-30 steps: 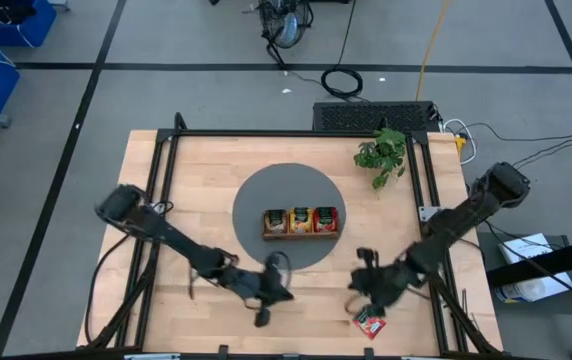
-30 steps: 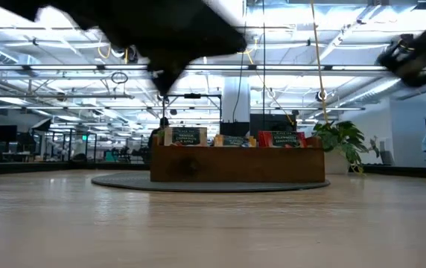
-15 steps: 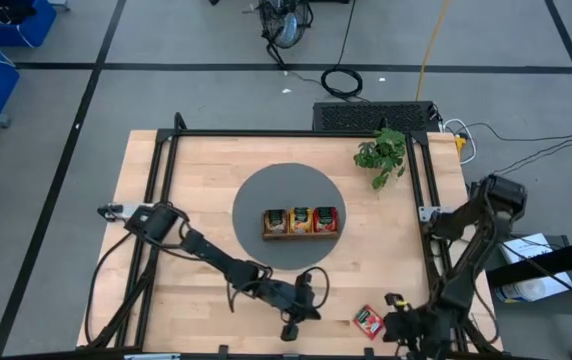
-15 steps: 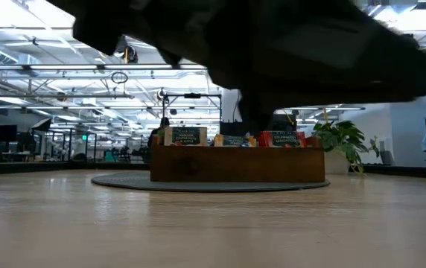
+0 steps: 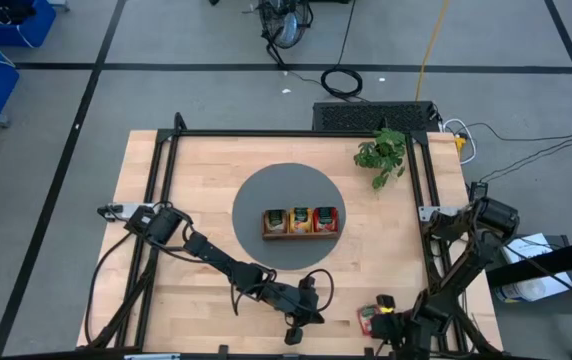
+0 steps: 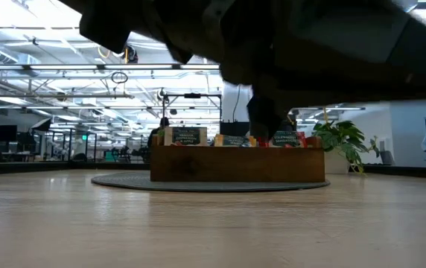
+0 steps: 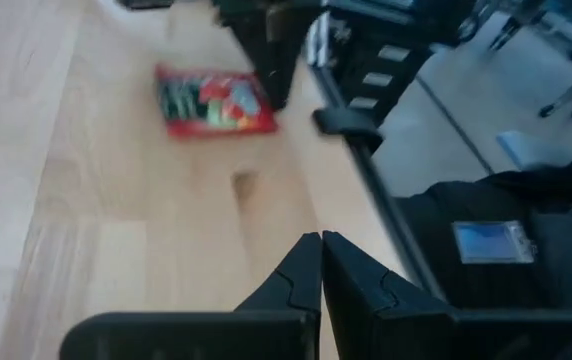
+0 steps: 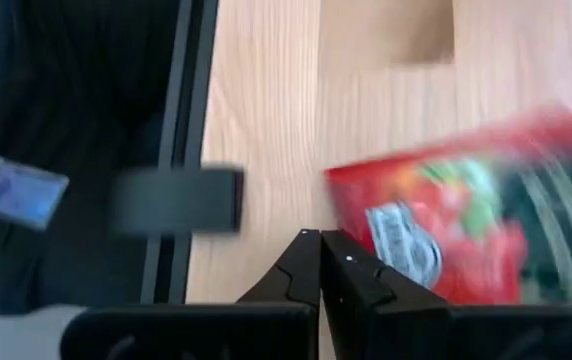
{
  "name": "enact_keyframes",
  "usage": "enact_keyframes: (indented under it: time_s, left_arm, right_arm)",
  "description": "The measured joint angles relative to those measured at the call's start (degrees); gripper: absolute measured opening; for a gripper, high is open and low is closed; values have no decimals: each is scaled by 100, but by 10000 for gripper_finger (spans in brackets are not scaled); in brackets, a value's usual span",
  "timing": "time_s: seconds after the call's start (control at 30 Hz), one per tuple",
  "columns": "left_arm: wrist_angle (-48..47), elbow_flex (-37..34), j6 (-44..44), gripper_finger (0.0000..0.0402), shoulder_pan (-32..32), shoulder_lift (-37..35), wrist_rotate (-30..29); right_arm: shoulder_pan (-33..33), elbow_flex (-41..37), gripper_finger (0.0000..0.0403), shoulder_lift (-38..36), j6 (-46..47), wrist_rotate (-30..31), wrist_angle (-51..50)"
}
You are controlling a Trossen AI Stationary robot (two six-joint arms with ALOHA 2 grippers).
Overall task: Pick & Place Tea
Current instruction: Put the red tea sachet into the right section of the wooden organizer
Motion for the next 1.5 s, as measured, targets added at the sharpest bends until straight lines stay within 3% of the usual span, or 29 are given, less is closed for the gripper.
enact_keyframes:
  time_s: [0.2,0.57,0.73,0.97,1.07,1.2,1.5]
  left_arm:
    - [-311,0,-87,17,-7,0,-191]
    - [-478,0,-21,17,-77,0,-226]
    - [-612,0,44,5,-52,0,-56]
    - [-646,-2,267,24,-57,0,-206]
    - [-649,-2,274,25,-55,0,-394]
    - [-655,-2,274,26,-48,0,-528]
    - [-655,-4,268,26,-50,0,-528]
  right_arm:
    - [-369,-11,0,155,-762,309,457]
    - [-594,56,0,-235,-1477,-4,372]
    - [-463,246,0,-726,-969,-21,-162]
    - [-76,466,0,-811,617,-905,-1029]
    - [24,452,0,-811,1156,-636,-1629]
    - [22,272,0,-821,1300,-285,-1767]
    - [-304,-360,0,-726,1213,-875,-1646]
